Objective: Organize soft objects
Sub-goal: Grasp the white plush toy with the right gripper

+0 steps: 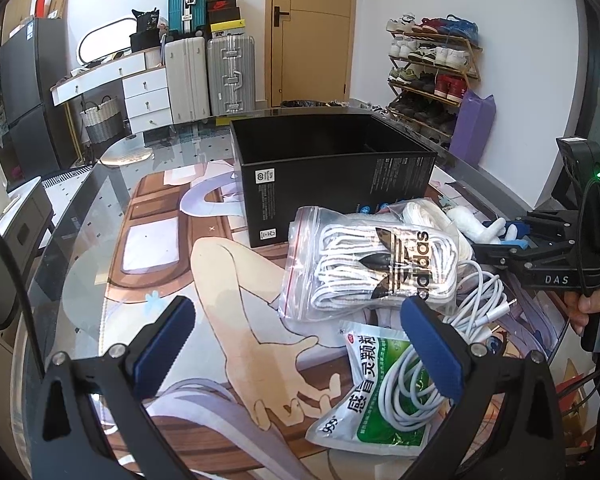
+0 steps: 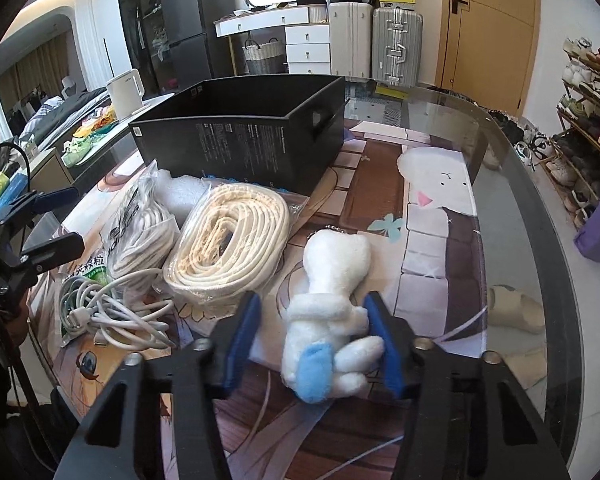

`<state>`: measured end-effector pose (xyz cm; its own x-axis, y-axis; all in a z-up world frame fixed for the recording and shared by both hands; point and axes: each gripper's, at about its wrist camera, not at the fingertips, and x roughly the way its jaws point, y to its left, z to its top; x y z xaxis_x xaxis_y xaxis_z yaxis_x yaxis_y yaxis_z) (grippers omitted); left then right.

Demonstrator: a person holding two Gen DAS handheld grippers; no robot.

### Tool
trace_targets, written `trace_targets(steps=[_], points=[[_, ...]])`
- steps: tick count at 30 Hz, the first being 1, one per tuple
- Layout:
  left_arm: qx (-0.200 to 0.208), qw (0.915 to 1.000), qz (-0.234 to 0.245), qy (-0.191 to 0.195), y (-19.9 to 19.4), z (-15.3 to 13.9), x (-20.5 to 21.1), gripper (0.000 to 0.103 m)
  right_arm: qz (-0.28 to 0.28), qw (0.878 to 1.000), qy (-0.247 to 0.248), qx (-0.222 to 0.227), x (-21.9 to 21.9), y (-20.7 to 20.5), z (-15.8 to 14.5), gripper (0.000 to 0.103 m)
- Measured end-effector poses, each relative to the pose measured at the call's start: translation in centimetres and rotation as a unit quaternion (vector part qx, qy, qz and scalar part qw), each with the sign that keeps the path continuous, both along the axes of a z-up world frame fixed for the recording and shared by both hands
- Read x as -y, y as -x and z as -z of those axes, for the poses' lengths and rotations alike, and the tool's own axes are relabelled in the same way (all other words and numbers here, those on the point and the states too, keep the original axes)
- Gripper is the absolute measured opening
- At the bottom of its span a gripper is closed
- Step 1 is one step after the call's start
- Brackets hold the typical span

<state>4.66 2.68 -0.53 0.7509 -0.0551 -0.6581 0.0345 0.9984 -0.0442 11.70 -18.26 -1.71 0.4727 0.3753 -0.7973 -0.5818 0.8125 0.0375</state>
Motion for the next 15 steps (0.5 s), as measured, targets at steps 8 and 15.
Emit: trace_targets(steps=[8,15], points=[[-0.001,1.0000,0.002,-0.001,0.00,0.06,0.17,0.103,-0.002,1.000,0.009,0.012,0.11,0.18,-0.09,0.037],[0.000,1.0000,0.005,0.003,0.08,-0.06,0.29,0.103,-0.005,1.000,-0.002,0.024,0.59,0.55,-0.97,0.037]])
